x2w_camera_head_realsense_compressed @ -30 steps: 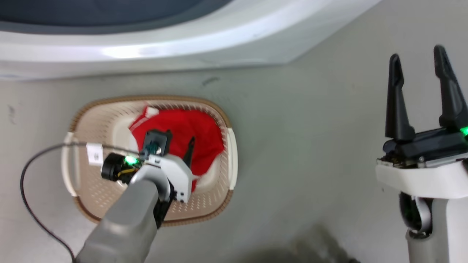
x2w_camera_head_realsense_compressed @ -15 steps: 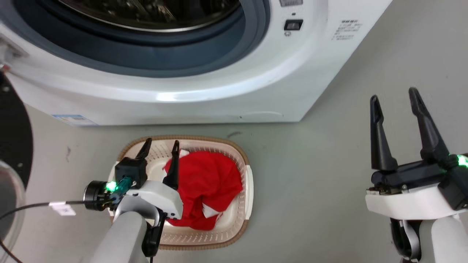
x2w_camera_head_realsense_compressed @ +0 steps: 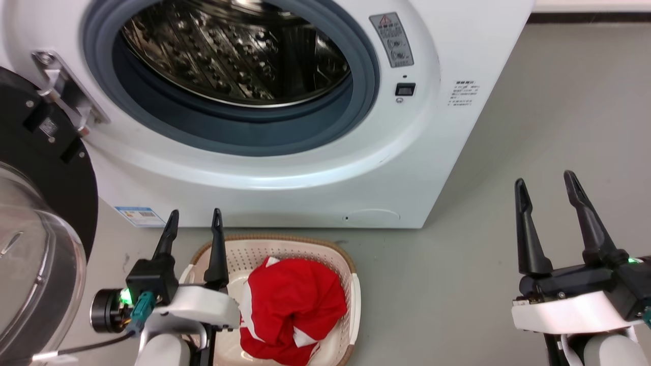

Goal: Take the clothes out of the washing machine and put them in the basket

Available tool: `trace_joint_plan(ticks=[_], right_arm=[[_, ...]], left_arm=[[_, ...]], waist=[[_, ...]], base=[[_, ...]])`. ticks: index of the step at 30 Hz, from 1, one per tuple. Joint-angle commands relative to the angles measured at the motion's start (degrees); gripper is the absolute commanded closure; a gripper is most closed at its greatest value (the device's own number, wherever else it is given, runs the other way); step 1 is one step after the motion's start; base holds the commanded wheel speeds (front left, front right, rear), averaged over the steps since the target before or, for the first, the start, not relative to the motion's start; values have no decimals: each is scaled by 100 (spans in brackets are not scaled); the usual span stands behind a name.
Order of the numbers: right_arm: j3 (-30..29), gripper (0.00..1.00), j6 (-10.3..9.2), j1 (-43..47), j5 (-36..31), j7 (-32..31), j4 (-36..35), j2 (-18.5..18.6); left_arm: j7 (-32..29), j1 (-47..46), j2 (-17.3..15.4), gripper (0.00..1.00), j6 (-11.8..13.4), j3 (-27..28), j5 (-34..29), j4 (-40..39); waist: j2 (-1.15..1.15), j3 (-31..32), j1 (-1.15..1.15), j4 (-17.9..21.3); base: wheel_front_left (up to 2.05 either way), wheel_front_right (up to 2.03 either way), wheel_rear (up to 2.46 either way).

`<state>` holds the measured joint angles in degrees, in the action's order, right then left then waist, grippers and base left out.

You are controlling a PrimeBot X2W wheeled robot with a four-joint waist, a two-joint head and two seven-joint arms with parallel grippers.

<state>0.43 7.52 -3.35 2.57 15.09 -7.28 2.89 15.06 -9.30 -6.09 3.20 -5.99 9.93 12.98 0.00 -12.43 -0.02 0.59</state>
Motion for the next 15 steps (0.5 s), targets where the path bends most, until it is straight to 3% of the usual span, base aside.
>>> trace_joint_plan(ticks=[1, 15], right_arm=[[-43, 0, -6, 117, 41, 11, 9, -3], [-185, 0, -6, 687, 141, 10, 83, -4]], left_arm=[[15, 174, 63, 0, -4, 104, -93, -133], [15, 1083, 270, 0, 35, 562, -610, -1008]], waist=[[0, 212, 2, -21], [0, 990, 2, 20]], base=[[0, 0, 0], [0, 0, 0]])
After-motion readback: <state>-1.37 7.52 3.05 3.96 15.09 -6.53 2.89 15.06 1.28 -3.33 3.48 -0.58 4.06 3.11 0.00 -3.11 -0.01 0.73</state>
